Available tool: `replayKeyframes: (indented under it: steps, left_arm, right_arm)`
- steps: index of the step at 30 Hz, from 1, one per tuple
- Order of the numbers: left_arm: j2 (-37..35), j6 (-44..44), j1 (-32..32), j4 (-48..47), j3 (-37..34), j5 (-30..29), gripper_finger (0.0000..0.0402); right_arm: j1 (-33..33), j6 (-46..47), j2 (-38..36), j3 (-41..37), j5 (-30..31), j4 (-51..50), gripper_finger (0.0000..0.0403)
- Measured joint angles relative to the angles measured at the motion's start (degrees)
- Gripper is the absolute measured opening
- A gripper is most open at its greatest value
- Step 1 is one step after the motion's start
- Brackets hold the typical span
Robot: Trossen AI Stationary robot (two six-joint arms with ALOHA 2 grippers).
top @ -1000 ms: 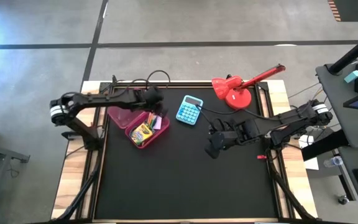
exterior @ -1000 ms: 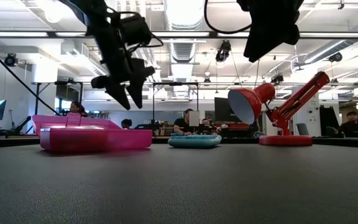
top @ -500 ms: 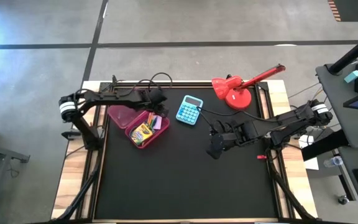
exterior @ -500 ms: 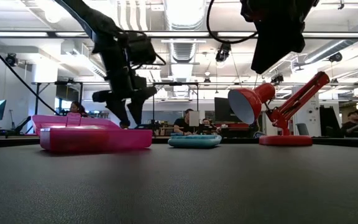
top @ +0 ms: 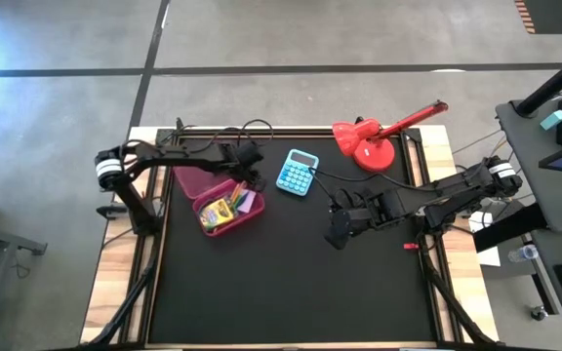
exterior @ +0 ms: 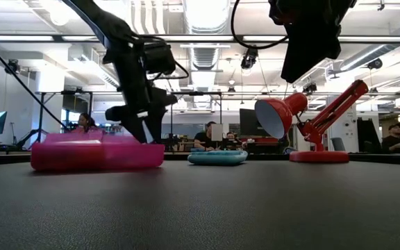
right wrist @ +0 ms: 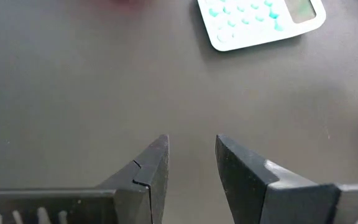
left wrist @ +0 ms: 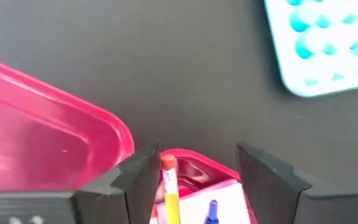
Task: Pack school essentials
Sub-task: Close the lid of the pink supply box
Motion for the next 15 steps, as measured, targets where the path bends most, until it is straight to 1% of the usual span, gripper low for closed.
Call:
replayKeyframes:
  steps: [4, 8, 15]
  left_arm:
    - [-1.48, 0.40, -0.45, -0.14, -0.04, 2.67, 0.0193]
    - [-3.01, 1.72, -1.64, -1.20, -0.04, 7.01, 0.0193]
    - [-3.74, 3.02, -3.73, -7.50, -0.63, 7.64, 0.0193]
  right_arm:
    - [0.00, -0.11, 0.00, 0.00, 0.00, -0.02, 0.0123]
    - [0.00, -0.17, 0.00, 0.00, 0.00, -0.07, 0.0123]
    - [0.00, -0.07, 0.00, 0.00, 0.00, -0.05, 0.0123]
